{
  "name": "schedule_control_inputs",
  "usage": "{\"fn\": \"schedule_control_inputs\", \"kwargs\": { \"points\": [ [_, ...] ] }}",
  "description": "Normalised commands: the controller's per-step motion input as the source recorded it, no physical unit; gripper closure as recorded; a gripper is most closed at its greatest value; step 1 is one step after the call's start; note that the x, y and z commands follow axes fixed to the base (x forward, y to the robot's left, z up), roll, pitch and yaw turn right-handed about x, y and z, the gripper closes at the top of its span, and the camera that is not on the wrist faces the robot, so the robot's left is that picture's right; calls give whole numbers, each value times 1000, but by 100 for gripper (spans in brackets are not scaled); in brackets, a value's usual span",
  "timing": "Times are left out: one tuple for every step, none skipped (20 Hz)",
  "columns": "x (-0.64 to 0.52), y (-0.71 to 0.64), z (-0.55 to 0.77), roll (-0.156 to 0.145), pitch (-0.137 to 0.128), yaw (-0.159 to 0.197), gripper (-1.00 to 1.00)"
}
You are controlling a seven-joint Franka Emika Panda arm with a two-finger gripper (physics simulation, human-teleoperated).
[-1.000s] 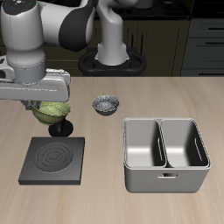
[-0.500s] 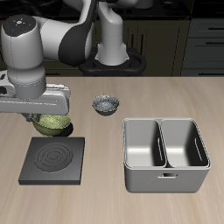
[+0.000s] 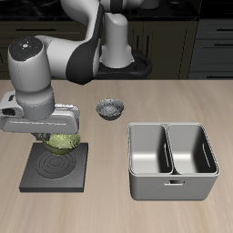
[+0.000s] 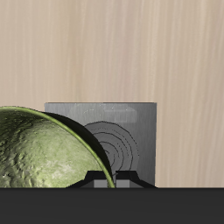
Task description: Place the green bowl on the flat stove
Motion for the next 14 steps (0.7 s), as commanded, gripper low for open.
{"fn": "schedule_control_inputs", "kwargs": {
  "points": [
    [24,185,-119,10,16,-23,100],
    [44,141,-139,26,18,-17,100],
    [-11,116,-24,3,-6,7,100],
    [-18,112,-129,21,4,-32,100],
    [-21,111,-123,26,-8,-17,100],
    [-3,106,-173,15,9,-18,100],
    [-25,60,-236,3,28,-7,100],
    [1,63,-297,7,36,-24,100],
    [-31,27,-244,-24,41,-5,100],
    [-118,-139,-507,-4,33,-4,100],
    [-7,-62,-216,-1,26,-38,100],
    [-21,-79,-127,-8,12,21,100],
    [4,-110,-89,-48,4,-20,100],
    [8,-43,-74,0,-2,-13,100]
  ]
}}
